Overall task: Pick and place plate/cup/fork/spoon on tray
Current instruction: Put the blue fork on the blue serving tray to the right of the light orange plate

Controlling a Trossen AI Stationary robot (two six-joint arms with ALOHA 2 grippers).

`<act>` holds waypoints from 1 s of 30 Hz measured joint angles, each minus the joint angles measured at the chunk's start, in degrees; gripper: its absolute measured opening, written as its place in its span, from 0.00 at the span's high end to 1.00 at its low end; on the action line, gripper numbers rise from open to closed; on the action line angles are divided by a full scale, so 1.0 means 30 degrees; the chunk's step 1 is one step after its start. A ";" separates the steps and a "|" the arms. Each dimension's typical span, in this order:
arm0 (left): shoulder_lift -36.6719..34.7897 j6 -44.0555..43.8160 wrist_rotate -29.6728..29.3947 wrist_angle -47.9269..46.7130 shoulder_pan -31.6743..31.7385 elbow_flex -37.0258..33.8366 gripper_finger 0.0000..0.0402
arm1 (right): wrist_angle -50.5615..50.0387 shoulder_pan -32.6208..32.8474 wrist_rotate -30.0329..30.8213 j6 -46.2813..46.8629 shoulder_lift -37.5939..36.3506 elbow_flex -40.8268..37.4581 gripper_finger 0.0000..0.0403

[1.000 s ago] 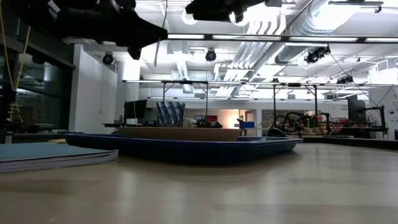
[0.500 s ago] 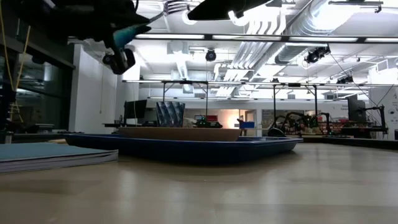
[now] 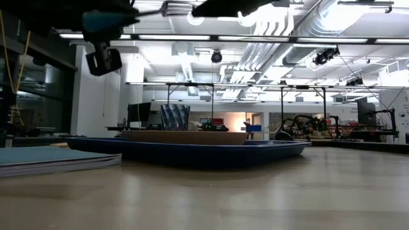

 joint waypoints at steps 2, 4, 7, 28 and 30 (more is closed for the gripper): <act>0.0000 -0.0174 -0.0401 -0.0404 -0.0106 0.0000 0.94 | 0.0055 -0.0049 -0.0274 -0.0006 -0.0002 0.0000 0.44; 0.0000 -0.0241 -0.0455 -0.0568 -0.0106 0.0000 0.94 | -0.0042 -0.0123 -0.0226 -0.0004 -0.0005 0.0000 0.44; 0.0000 -0.0242 -0.0465 -0.0561 -0.0106 -0.0005 0.95 | -0.0078 -0.0255 -0.0227 0.0000 0.0000 0.0000 0.44; 0.2637 -0.1360 0.0753 0.1622 -0.0343 0.0015 0.95 | -0.0734 -0.0771 -0.2271 0.0007 0.1056 -0.0007 0.44; 0.2637 -0.1349 0.0751 0.1577 -0.0405 0.0015 0.95 | -0.0816 -0.0756 -0.2364 0.0016 0.1074 -0.0007 0.45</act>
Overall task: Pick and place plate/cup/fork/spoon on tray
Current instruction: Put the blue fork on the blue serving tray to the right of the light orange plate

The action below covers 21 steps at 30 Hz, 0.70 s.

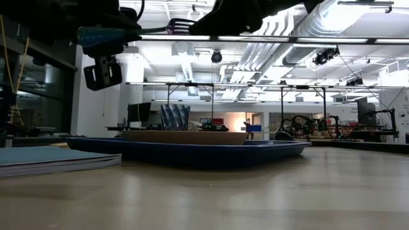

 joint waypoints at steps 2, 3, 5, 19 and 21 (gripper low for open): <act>0.0000 0.0087 0.0000 0.0011 -0.0014 0.0000 0.95 | -0.0059 0.0020 -0.0042 0.0078 0.0104 0.0000 0.49; 0.0003 0.0087 0.0000 0.0000 -0.0014 0.0000 0.95 | -0.0146 0.0007 -0.0056 0.0113 0.0120 0.0000 0.51; 0.0000 0.0094 -0.0007 -0.0079 -0.0013 0.0000 0.95 | -0.0032 -0.0006 -0.0248 0.0132 0.0135 0.0000 0.57; 0.0000 0.0584 0.0051 -0.0567 -0.0029 -0.0007 0.95 | -0.0210 -0.0001 -0.1169 0.0044 0.0157 0.0000 0.98; 0.0000 0.1100 0.0028 -0.0648 -0.0021 -0.0007 0.94 | -0.0167 0.0006 -0.1121 0.0118 0.0157 0.0000 0.98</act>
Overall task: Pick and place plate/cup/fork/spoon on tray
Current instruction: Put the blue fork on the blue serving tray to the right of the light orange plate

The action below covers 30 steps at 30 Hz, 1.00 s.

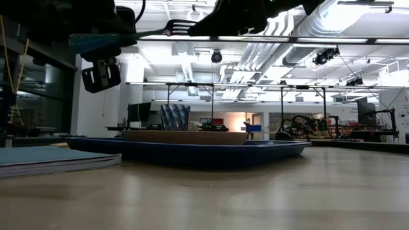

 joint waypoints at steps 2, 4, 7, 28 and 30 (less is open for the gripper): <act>0.0000 0.0542 -0.0014 0.0007 0.0007 0.0000 0.91 | -0.0012 0.0000 -0.0007 0.0012 0.0000 0.0000 0.99; 0.0000 0.1122 -0.0056 0.0254 0.0214 0.0000 0.88 | -0.0019 0.0000 -0.0023 0.0064 0.0011 -0.0007 0.99; -0.0015 0.1757 -0.0216 0.0630 0.0836 0.0000 0.82 | 0.0133 0.0000 0.0258 0.0160 -0.0007 0.0000 1.00; -0.1696 0.9688 0.2005 0.1714 0.4057 0.1461 0.59 | -1.5690 -0.0012 0.0244 1.0753 -0.5943 0.0007 1.00; -0.1805 1.1746 0.1997 0.1728 0.4199 0.1773 0.59 | -1.7172 -0.0023 -0.1296 1.2933 -0.6274 0.0022 1.00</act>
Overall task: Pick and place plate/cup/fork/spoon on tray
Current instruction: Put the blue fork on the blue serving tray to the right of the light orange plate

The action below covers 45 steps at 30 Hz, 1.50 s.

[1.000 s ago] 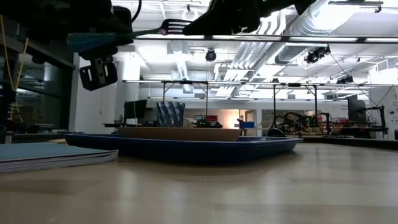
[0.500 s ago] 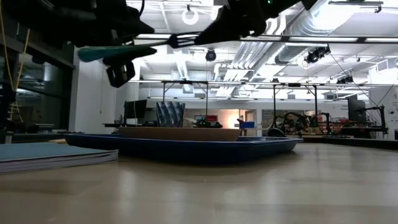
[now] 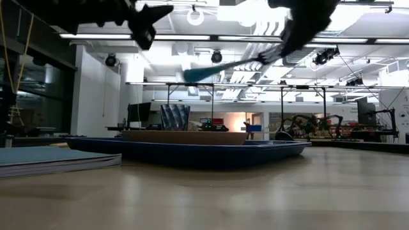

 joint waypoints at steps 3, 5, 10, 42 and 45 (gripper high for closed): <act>0.0021 0.3366 -0.0253 0.0098 0.0139 0.0434 0.59 | -0.2453 -0.0071 -0.1163 0.2299 0.0166 0.0000 1.00; 0.0018 0.5103 -0.0875 0.0132 0.0179 0.0676 0.59 | -0.3433 -0.0310 -0.1406 0.2944 0.0676 0.0000 1.00; 0.0021 0.6817 -0.2175 0.0437 0.0201 0.1024 0.59 | -0.3525 -0.1734 -0.1954 0.2094 0.1896 0.0000 1.00; -0.1859 0.5206 -0.1509 0.1062 -0.0476 0.1038 0.60 | -0.7032 -0.8205 -0.0936 0.0412 0.2718 0.0014 1.00; -0.1859 0.5273 -0.1515 0.1070 -0.0476 0.1033 0.60 | -0.6966 -0.8671 -0.0350 0.0123 0.2718 0.0403 1.00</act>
